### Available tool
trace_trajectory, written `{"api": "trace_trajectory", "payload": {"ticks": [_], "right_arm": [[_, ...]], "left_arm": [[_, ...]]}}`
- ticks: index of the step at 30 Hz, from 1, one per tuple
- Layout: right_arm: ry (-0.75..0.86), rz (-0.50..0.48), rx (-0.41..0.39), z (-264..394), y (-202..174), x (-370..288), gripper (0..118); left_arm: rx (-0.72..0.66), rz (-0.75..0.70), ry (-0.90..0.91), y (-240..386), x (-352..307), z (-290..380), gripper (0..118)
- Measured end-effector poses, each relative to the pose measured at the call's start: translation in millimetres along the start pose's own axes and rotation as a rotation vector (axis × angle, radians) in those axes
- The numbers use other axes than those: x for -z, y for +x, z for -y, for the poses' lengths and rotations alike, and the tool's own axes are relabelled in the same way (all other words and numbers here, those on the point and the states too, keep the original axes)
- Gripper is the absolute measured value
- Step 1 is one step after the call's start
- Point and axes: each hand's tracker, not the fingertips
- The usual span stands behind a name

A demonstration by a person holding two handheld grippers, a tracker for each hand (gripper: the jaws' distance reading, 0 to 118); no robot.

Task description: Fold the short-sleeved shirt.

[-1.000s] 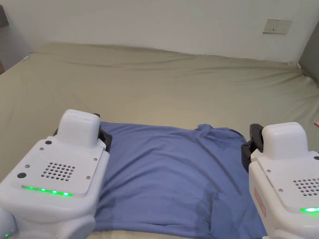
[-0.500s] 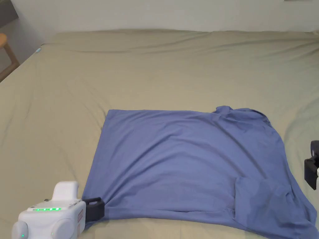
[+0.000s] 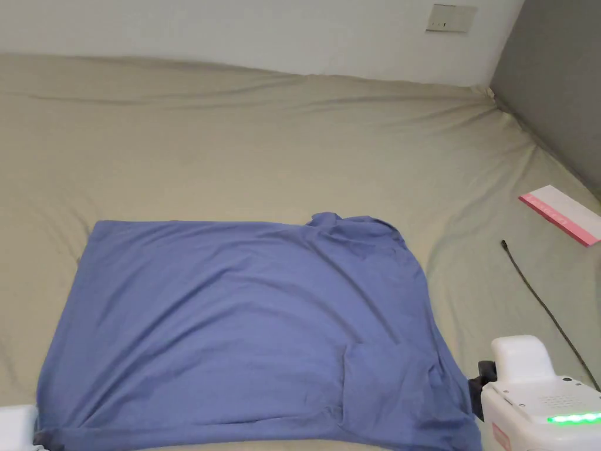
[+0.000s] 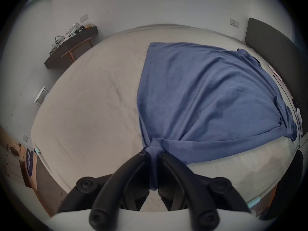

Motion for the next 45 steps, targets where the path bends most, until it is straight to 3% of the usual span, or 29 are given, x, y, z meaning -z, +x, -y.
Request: {"api": "trace_trajectory", "payload": {"ticks": [1, 3, 4, 9, 11, 13, 14, 15, 17, 19, 24, 30, 36, 45], "right_arm": [[-0.026, -0.006, 0.009, 9.4, -0.1, 9.3, 26], [-0.139, -0.035, 0.013, 28.7, 0.9, 31.4, 99], [-0.205, -0.083, 0.020, 35.8, -4.4, 35.4, 102], [-0.298, -0.102, 0.078, 61.0, -18.7, 55.9, 101], [-0.310, -0.119, 0.126, 62.2, -19.6, 60.1, 92], [-0.301, -0.161, 0.169, 58.0, -15.4, 60.6, 54], [-0.280, -0.199, 0.182, 55.3, -14.6, 57.2, 54], [-0.265, -0.236, 0.187, 52.7, -15.1, 53.5, 46], [-0.220, -0.259, 0.163, 50.9, -11.6, 55.2, 14], [-0.210, -0.202, 0.082, 48.8, -12.2, 50.3, 14], [-0.068, -0.246, 0.208, 42.2, 10.6, 28.5, 13], [0.094, -0.242, 0.274, 0.7, 33.5, 16.6, 13], [0.073, -0.214, 0.322, -58.4, 37.0, 66.6, 13], [-0.130, -0.115, 0.239, -101.3, -16.3, 182.0, 13]], "left_arm": [[-0.002, -0.005, 0.016, -1.0, -5.4, 0.3, 6], [-0.011, -0.001, 0.030, -4.9, -16.3, 1.7, 6], [-0.013, -0.002, 0.035, -4.8, -19.7, 2.6, 6], [0.012, -0.020, 0.039, 0.1, -24.6, 3.8, 6], [0.026, -0.031, 0.028, 1.6, -19.2, 3.6, 6], [0.029, -0.031, 0.015, 2.2, -16.7, 3.5, 6], [0.031, -0.034, 0.012, 2.4, -14.9, 3.4, 6], [0.035, -0.035, 0.009, 2.8, -14.0, 3.6, 6], [0.042, -0.039, 0.009, 3.8, -13.4, 4.7, 6], [0.036, -0.039, 0.011, 3.1, -14.9, 5.2, 6], [-0.081, 0.018, 0.094, -8.3, -32.9, -1.8, 6], [-0.129, 0.035, 0.214, -16.1, -48.8, -42.7, 6], [-0.125, 0.032, 0.244, -7.8, -24.1, -106.1, 6], [-0.068, 0.013, 0.076, 18.0, 71.6, -153.9, 6]]}}
